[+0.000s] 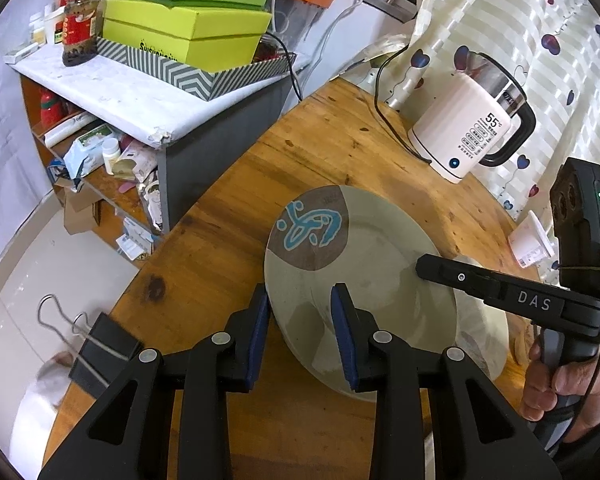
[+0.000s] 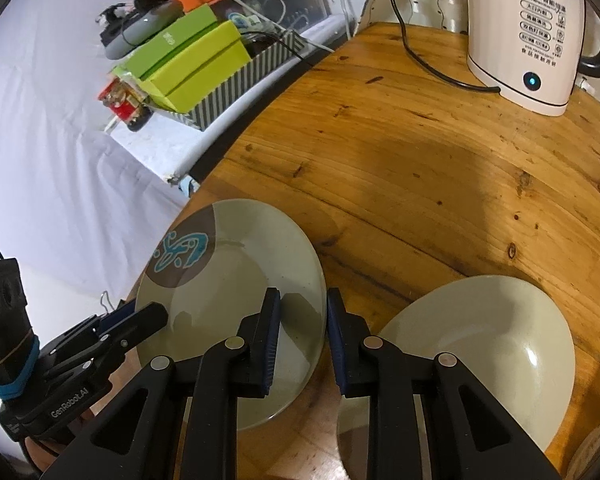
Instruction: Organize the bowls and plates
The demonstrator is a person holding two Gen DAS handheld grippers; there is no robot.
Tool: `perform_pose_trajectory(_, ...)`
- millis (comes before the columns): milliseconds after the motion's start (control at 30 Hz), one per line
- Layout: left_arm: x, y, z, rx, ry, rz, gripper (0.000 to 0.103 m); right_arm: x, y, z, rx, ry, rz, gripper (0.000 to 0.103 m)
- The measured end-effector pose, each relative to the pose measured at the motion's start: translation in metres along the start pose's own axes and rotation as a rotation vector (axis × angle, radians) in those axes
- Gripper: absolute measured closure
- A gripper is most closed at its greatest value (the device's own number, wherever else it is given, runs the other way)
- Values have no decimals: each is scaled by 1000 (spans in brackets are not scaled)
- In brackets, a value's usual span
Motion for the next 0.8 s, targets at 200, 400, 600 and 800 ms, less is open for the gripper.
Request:
perform_pose_trajectory(200,-9,-6,-18,-10,-1,15,71,4,-15,-19,-15,1,5,81)
perform_pose_trajectory(400,-22,-17,-35,-11,-9,42,71,1,-37,-41,-30,4,27,81)
perform_pose_trajectory(600,-39,-32,-48,-6,-17,80,71,-3,-61,-63,-54,-10,39,81)
perform_pose_trajectory(800,-52,-48,-57,5,-31,104,71,-12,-88,-79,-65,-18,66,81)
Point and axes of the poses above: each gripper's, at about its wrist camera, not at the fingertips, and z roughly the way its jaws point, x to its left, y to its top, the point moved 4 cm from there along z, roughly the way its jaws point, and after that the axes turned 10 degrees about z, right-handed, at the moved point
